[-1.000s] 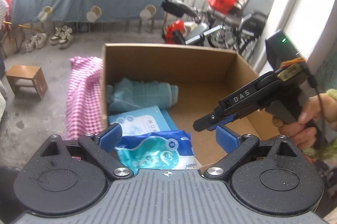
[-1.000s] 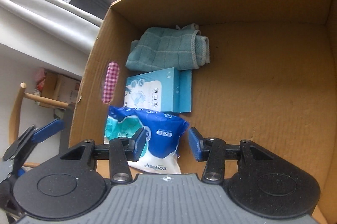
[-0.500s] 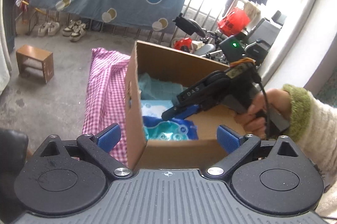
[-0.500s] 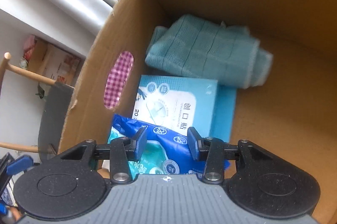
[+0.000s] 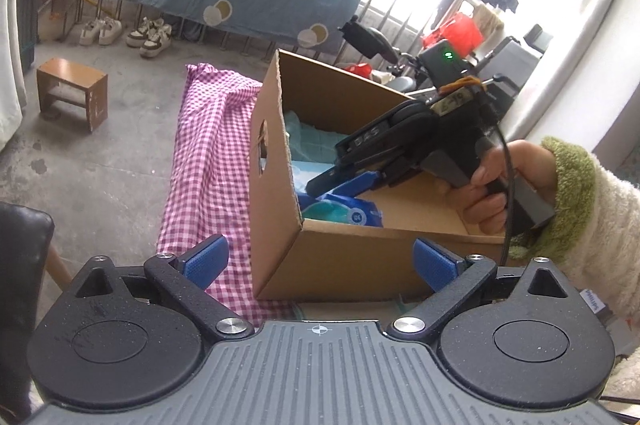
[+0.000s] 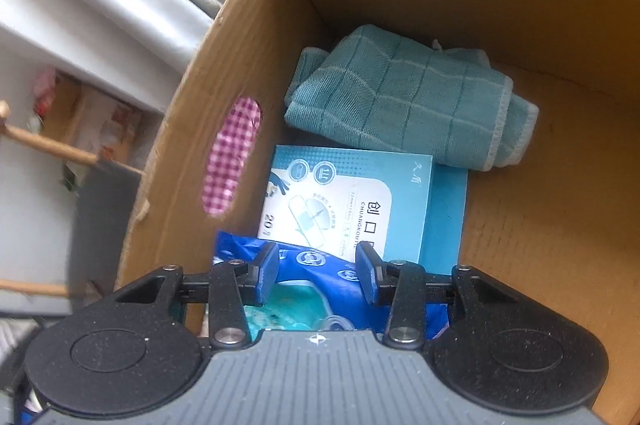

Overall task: Organize soft objects
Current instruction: 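Lower the wipes pack into the box beside the plaster box and release, then reach the right gripper down and grasp the white cotton swab pack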

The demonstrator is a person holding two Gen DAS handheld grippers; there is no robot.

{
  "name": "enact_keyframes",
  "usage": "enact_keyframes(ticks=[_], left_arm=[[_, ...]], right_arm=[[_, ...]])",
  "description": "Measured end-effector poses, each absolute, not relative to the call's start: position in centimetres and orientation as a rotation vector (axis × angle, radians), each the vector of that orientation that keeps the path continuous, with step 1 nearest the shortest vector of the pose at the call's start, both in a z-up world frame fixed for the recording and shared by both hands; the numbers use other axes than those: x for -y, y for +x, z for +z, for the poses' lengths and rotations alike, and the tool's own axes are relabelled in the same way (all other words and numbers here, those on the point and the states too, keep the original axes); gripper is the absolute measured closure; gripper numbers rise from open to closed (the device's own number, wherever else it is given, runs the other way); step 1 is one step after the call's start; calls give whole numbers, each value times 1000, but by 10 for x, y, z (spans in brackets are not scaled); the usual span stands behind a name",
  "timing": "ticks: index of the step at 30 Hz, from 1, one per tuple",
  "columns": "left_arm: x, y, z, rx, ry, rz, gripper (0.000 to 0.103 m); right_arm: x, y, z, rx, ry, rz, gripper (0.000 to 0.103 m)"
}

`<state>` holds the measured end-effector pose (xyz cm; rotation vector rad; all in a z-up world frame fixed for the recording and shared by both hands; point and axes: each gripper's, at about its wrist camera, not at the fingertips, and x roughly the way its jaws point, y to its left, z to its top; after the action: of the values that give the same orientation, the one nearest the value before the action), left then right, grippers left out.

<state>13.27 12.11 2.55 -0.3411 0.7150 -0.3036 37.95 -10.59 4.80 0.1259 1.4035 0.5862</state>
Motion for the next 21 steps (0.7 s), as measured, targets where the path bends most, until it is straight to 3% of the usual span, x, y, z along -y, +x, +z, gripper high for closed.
enact_keyframes(ticks=[10, 15, 21], left_arm=[[-127, 116, 32, -687, -329, -239, 3], [-130, 107, 37, -688, -343, -214, 3], [-122, 97, 36, -717, -323, -239, 2]], right_arm=[[170, 344, 124, -1188, 339, 619, 55], [210, 291, 160, -1044, 383, 650, 48], [243, 225, 159, -985, 413, 648, 46]])
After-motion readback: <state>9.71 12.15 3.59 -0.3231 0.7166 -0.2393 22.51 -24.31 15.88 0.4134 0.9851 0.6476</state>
